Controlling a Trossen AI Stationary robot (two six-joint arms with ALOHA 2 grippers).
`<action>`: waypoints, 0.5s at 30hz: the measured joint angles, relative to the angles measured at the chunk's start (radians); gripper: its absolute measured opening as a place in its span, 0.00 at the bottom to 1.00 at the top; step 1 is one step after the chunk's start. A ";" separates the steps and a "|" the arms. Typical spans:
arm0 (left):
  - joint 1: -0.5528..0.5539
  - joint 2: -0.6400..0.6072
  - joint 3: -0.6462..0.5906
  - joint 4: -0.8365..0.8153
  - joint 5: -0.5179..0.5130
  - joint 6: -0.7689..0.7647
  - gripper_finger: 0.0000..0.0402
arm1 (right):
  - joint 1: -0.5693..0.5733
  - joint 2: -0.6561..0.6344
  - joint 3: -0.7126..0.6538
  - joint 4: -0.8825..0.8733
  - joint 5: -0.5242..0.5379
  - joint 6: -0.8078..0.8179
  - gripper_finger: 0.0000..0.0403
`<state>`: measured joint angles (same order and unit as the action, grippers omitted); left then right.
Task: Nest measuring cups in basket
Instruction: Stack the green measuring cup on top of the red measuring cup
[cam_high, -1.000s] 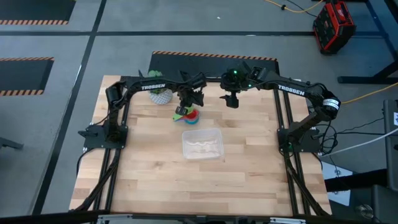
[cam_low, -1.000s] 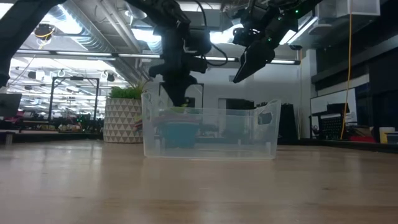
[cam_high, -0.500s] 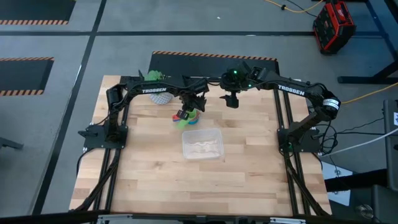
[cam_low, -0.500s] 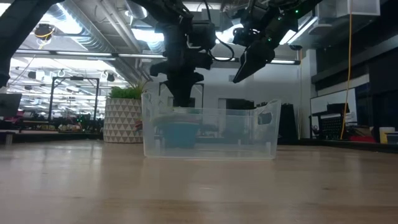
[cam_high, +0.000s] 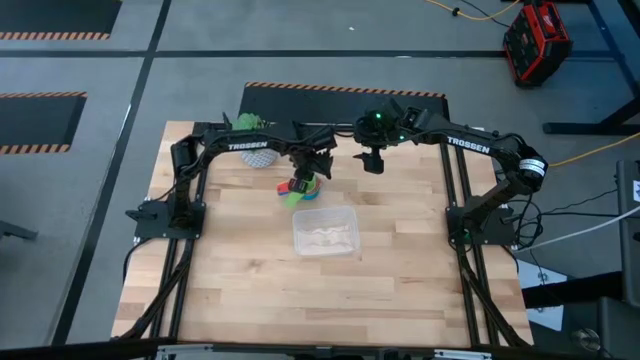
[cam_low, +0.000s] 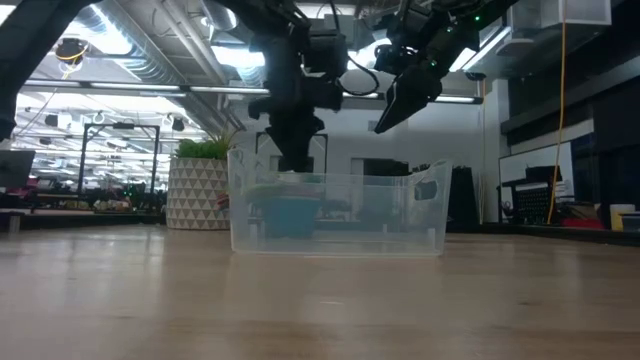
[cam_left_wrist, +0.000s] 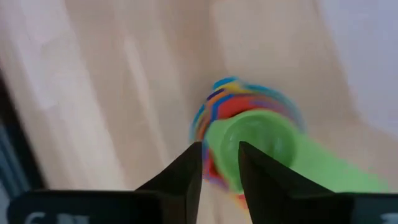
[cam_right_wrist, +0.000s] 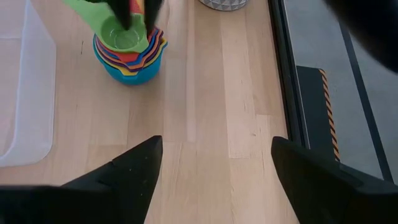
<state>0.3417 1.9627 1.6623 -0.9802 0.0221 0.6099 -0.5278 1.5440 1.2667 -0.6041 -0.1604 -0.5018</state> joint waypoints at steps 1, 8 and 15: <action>-0.006 -0.001 0.000 -0.001 0.017 -0.006 0.24 | 0.000 0.000 0.000 0.000 0.000 0.000 0.76; -0.066 -0.004 0.029 -0.100 0.128 -0.008 0.21 | 0.000 0.000 0.000 0.000 0.000 0.000 0.76; -0.126 -0.003 0.028 -0.148 0.129 -0.006 0.18 | 0.000 0.000 0.000 0.000 0.000 0.000 0.76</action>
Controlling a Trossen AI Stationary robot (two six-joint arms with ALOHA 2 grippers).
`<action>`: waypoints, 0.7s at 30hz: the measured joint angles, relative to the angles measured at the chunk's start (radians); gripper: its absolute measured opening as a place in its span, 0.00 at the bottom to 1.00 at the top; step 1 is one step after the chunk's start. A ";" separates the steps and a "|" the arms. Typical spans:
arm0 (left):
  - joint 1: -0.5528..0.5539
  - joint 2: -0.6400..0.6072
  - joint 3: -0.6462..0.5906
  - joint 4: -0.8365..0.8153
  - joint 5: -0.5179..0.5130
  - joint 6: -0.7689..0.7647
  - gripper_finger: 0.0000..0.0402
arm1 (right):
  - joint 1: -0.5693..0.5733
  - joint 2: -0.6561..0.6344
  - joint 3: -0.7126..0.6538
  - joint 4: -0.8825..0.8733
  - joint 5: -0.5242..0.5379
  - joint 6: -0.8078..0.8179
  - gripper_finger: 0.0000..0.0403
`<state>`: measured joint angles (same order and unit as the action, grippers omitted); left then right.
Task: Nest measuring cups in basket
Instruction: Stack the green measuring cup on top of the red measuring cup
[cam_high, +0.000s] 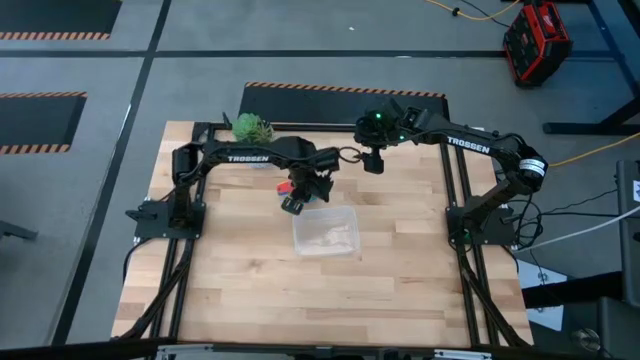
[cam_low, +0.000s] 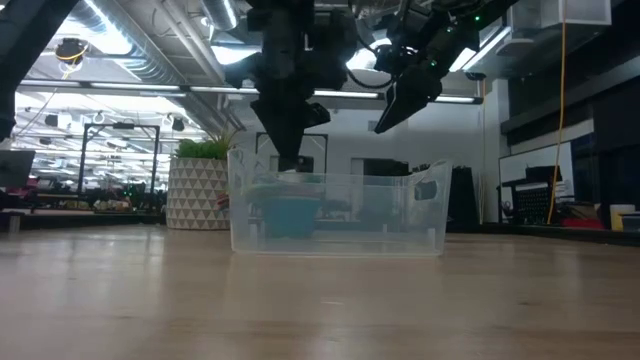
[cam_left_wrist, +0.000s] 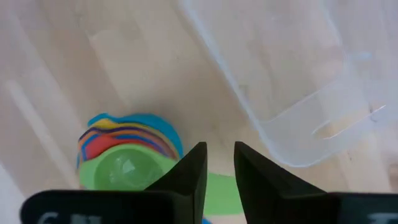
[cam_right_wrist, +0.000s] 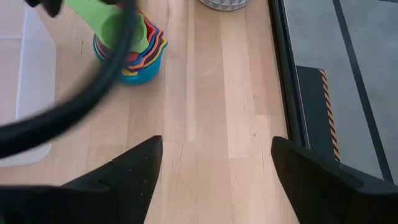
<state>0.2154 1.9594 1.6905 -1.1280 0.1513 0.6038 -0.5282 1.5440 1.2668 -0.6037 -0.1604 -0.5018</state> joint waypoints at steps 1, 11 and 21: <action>-0.005 0.000 0.000 0.000 0.001 0.000 0.18 | 0.000 0.000 0.000 0.000 0.000 0.000 0.76; -0.014 0.003 -0.045 0.019 0.035 -0.028 0.13 | 0.000 0.000 0.000 0.000 0.000 0.000 0.76; -0.013 0.003 -0.133 0.057 0.030 -0.052 0.10 | 0.000 0.000 0.000 -0.001 0.000 0.000 0.76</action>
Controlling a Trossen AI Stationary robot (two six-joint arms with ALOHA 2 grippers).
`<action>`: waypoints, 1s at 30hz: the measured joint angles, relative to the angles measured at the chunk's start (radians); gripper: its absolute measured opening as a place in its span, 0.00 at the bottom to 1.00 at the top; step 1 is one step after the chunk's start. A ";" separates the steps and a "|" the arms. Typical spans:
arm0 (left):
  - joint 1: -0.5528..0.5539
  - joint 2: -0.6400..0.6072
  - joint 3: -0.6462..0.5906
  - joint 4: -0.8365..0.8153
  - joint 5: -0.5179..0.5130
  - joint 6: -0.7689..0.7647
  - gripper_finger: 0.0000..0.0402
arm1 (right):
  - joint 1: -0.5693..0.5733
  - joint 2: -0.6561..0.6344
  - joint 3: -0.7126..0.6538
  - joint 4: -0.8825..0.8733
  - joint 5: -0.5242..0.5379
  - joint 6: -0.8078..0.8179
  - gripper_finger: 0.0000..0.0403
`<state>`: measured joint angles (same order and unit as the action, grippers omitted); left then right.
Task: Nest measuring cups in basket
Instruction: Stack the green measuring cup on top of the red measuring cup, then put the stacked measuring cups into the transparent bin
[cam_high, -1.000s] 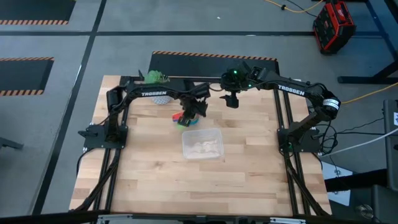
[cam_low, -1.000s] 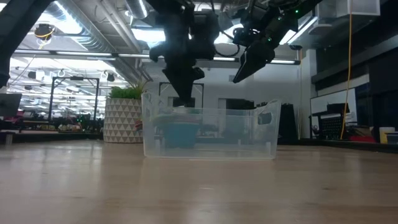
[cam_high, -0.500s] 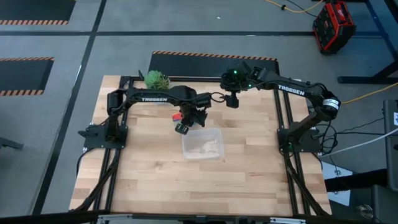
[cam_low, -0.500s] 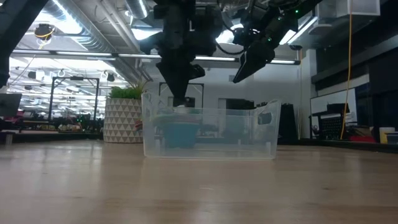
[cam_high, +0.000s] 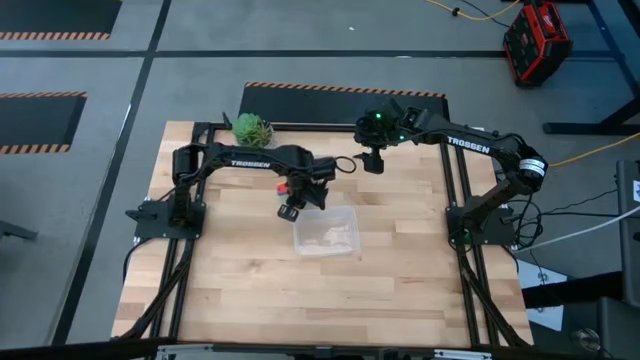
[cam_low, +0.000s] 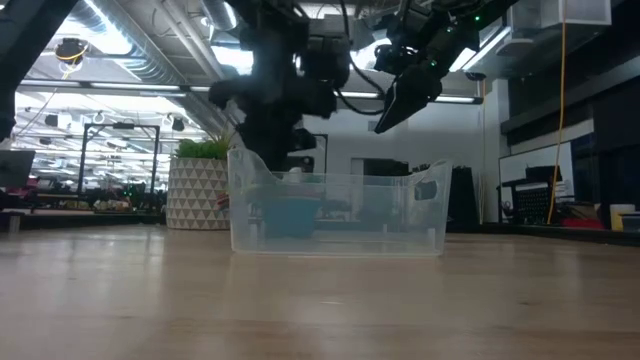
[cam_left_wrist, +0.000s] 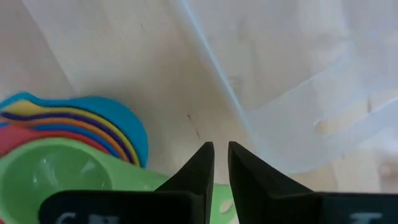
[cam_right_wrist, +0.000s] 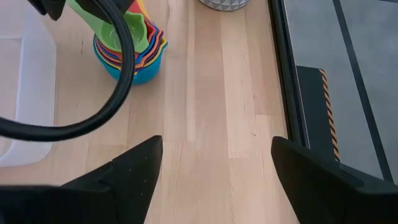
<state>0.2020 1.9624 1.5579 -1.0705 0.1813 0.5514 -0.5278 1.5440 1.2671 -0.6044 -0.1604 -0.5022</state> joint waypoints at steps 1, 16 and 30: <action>0.000 0.000 -0.007 0.003 -0.012 0.000 0.10 | 0.000 0.000 0.000 0.000 0.000 0.000 0.76; 0.001 0.000 -0.027 -0.028 -0.268 -0.003 0.10 | 0.000 0.000 0.002 0.000 0.000 0.000 0.76; 0.036 0.000 0.074 -0.084 -0.150 -0.002 0.04 | 0.000 0.000 0.002 0.000 0.000 0.000 0.76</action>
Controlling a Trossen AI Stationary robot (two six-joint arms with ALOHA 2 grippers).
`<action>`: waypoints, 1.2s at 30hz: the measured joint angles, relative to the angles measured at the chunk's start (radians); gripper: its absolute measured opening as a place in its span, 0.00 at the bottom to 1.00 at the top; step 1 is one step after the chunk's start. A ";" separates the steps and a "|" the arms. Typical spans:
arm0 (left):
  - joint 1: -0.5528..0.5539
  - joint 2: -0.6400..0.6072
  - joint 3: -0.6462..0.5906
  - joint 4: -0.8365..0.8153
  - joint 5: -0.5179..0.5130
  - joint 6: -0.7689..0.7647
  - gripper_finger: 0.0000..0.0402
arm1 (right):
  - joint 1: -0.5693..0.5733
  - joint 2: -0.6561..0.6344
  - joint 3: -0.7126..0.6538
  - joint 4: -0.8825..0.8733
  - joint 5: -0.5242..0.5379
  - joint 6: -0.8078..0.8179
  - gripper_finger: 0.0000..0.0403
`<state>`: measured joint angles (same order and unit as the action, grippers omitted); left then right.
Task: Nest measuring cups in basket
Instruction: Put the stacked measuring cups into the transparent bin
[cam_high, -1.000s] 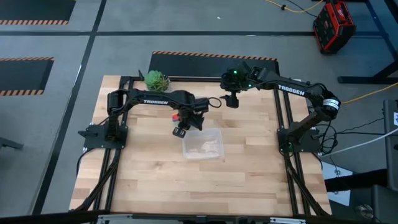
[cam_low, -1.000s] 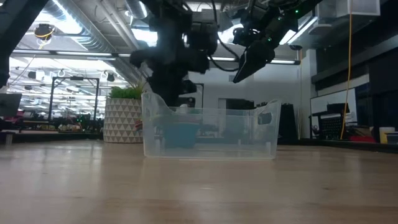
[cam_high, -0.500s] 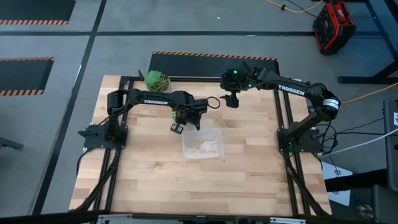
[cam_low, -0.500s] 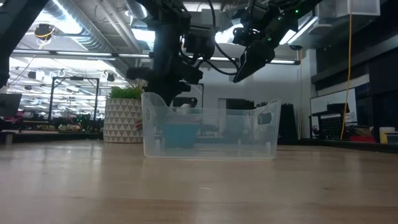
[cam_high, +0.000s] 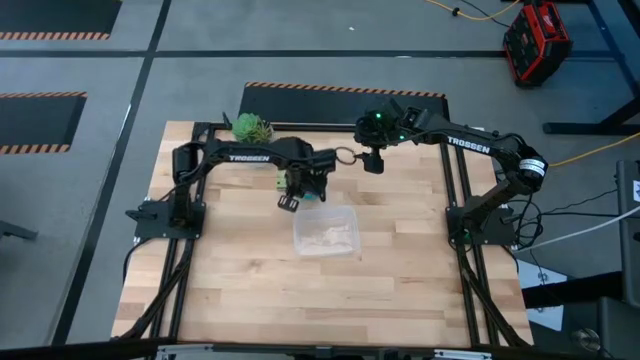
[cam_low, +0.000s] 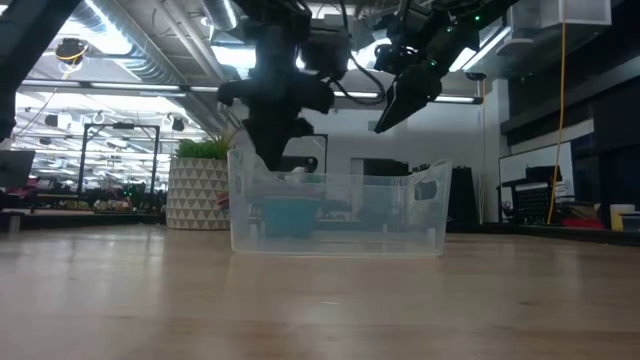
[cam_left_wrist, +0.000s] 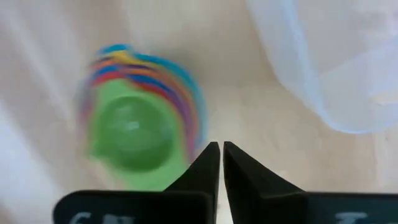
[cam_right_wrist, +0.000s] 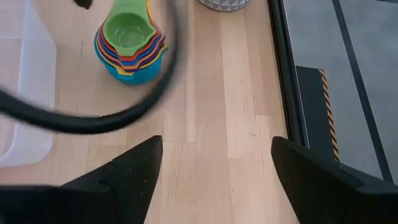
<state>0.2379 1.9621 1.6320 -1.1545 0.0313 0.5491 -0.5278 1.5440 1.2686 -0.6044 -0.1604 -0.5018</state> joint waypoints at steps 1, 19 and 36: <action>0.011 -0.001 0.014 -0.003 -0.011 0.000 0.03 | 0.000 0.000 0.000 0.000 0.000 0.000 0.76; 0.263 -0.002 -0.015 0.035 -0.021 -0.093 0.01 | 0.000 0.000 0.000 0.000 0.000 0.000 0.76; 0.165 -0.001 -0.157 0.098 -0.003 -0.142 0.01 | 0.000 0.000 0.000 0.000 0.000 0.000 0.76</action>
<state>0.4033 1.9610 1.4754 -1.0567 0.0288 0.4076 -0.5280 1.5440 1.2686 -0.6044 -0.1604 -0.5022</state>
